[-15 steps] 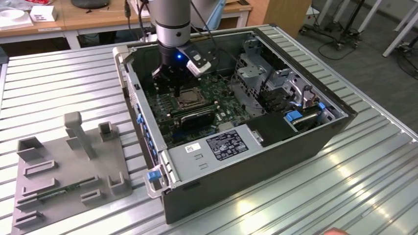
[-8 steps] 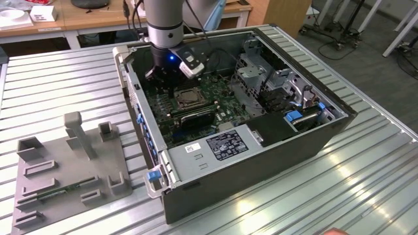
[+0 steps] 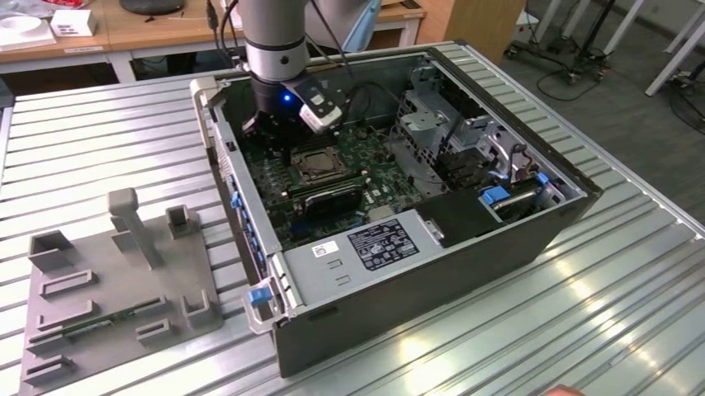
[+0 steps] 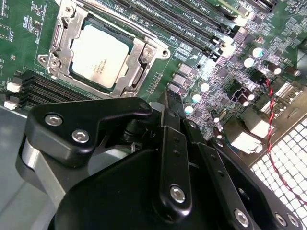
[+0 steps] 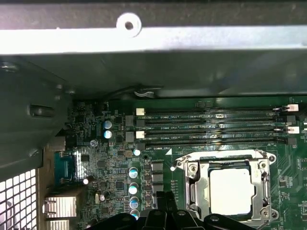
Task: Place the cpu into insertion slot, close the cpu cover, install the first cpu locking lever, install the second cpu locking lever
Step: 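Install the first cpu locking lever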
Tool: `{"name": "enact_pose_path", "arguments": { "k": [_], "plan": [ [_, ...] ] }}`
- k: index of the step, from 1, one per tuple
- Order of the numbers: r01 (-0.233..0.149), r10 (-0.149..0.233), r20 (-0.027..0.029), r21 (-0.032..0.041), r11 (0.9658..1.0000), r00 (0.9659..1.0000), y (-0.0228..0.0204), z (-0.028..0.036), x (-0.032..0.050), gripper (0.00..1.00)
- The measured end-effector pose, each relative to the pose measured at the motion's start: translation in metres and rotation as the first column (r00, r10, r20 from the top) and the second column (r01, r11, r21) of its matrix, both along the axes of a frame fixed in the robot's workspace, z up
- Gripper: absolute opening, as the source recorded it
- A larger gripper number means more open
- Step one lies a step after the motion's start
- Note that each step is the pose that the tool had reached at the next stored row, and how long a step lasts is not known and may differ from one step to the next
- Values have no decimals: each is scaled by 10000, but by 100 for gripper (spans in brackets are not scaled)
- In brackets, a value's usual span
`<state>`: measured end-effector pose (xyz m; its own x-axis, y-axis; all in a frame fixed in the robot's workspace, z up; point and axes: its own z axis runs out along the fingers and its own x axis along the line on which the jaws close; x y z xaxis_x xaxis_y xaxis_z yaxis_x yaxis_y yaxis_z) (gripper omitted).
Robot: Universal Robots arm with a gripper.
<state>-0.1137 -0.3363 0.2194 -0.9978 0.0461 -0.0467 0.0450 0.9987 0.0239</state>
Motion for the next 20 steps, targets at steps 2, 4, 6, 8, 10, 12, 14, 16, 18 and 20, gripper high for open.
{"name": "enact_pose_path", "arguments": {
  "k": [2, 4, 6, 8, 10, 12, 14, 16, 18, 20],
  "plan": [
    [2, -2, 0, 0, 10000, 10000, 2, 0, -5, 10],
    [0, 0, 0, 0, 10000, 10000, 4, 0, -10, 10],
    [-1, 1, 0, 0, 10000, 10000, 5, 1, -9, 10],
    [0, 0, -1, -2, 10000, 10000, 5, 10, -9, 10],
    [0, 0, 0, -1, 10000, 10000, 5, 24, -9, 10],
    [0, 0, 0, -1, 10000, 10000, 5, 39, -10, 10],
    [0, 0, 0, 0, 10000, 10000, 5, 51, -9, 10],
    [0, 0, 0, 0, 10000, 10000, 5, 63, -9, 10],
    [0, 0, 3, 2, 10000, 10000, 6, 67, -9, 10],
    [0, 0, 2, 2, 10000, 10000, 6, 68, -9, 10]
  ]
}}
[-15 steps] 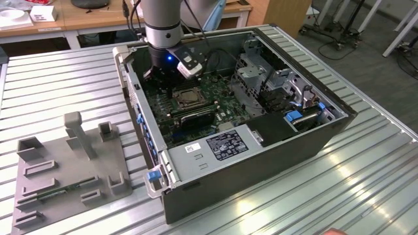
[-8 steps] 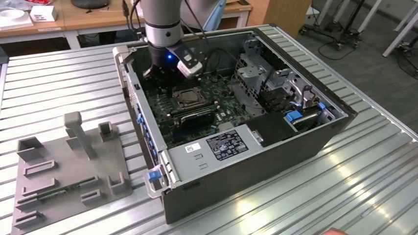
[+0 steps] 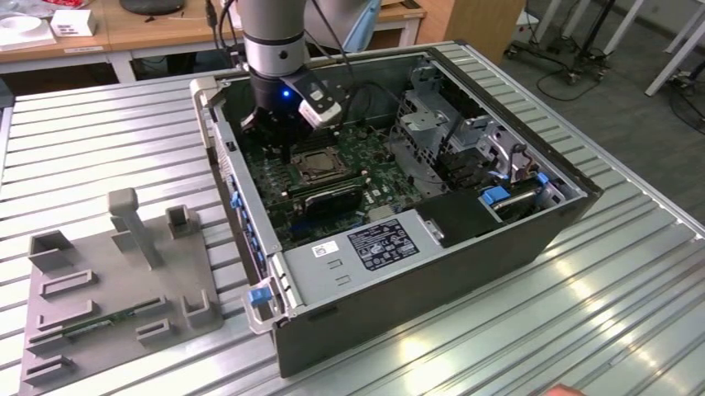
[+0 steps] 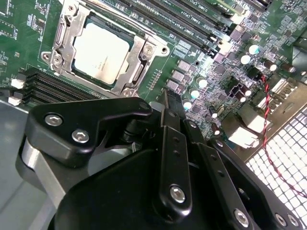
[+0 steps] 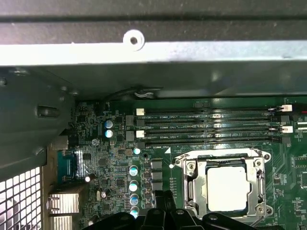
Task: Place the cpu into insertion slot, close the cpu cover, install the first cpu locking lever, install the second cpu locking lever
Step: 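Install the first cpu locking lever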
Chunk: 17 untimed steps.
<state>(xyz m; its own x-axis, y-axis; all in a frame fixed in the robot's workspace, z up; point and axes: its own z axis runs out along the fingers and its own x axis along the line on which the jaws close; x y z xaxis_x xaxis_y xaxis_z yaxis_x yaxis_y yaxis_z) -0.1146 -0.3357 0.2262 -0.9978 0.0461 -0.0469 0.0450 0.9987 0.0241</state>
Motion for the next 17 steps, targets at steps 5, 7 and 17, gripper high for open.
{"name": "enact_pose_path", "arguments": {
  "k": [5, 7, 17],
  "plan": [
    [0, 0, -2, -2, 10000, 10000, 0, 3, 0, 10],
    [0, 0, -2, -2, 10000, 10000, 0, 4, 0, 10],
    [0, 0, -2, -2, 10000, 10000, 0, 103, 0, 10]
  ]
}}
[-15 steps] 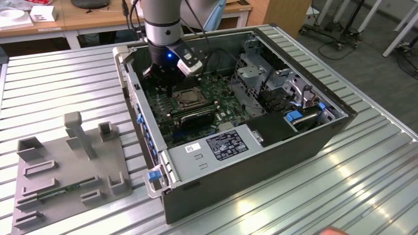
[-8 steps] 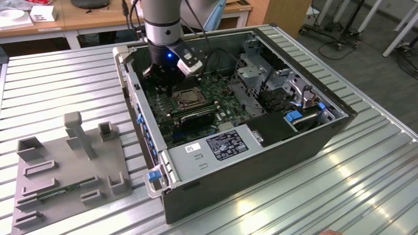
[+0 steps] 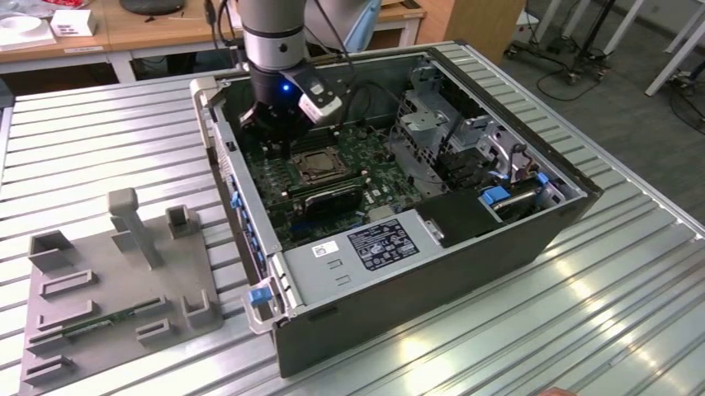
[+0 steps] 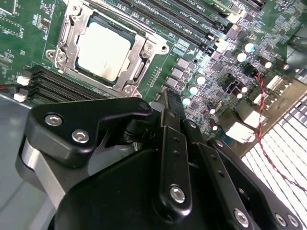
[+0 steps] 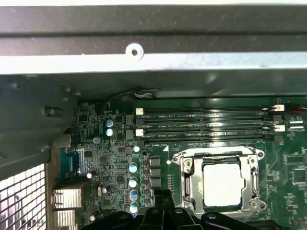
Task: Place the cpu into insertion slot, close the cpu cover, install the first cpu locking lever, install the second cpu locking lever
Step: 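Install the first cpu locking lever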
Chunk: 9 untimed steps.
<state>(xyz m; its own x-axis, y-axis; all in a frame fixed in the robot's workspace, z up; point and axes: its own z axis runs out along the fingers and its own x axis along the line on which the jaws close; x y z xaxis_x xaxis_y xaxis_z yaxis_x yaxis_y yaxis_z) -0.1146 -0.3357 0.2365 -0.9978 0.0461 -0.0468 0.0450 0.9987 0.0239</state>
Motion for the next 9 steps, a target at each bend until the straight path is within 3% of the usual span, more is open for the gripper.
{"name": "enact_pose_path", "arguments": {
  "k": [5, 9],
  "plan": [
    [0, 0, 0, 0, 10000, 10000, 0, 82, 0, 10],
    [-1, 1, 6, 2, 10000, 10000, 0, 90, -1, 10]
  ]
}}
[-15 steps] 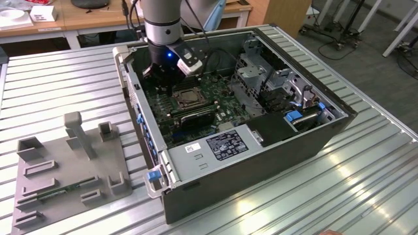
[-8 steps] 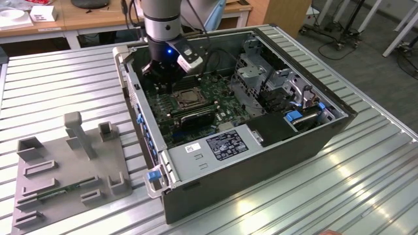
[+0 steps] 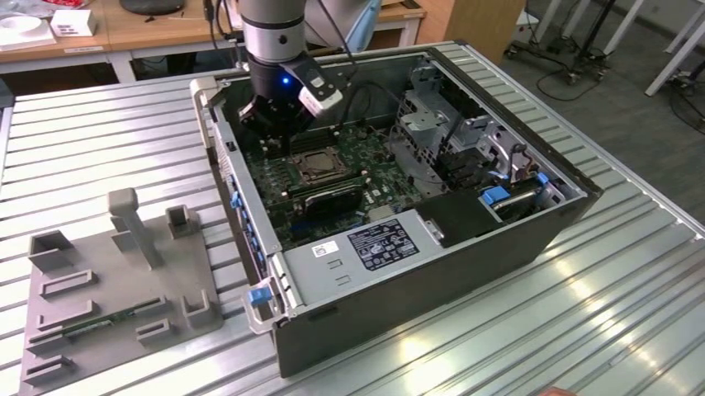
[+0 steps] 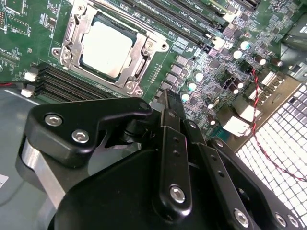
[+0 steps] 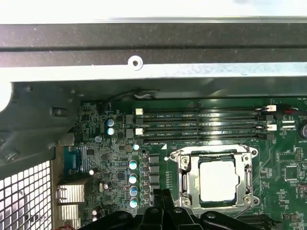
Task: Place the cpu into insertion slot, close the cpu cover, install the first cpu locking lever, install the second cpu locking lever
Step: 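Install the first cpu locking lever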
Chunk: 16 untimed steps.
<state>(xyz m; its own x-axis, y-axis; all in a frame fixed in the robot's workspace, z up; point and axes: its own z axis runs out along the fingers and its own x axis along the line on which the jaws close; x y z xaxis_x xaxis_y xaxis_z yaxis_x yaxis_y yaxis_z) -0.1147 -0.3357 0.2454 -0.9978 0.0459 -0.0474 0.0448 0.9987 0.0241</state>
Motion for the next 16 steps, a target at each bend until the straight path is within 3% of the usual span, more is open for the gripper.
{"name": "enact_pose_path", "arguments": {
  "k": [9, 16],
  "plan": [
    [1, -1, 72, 25, 10000, 10000, 13, 1, -35, 10],
    [1, -3, 141, 97, 10000, 9999, 46, 0, -64, 10]
  ]
}}
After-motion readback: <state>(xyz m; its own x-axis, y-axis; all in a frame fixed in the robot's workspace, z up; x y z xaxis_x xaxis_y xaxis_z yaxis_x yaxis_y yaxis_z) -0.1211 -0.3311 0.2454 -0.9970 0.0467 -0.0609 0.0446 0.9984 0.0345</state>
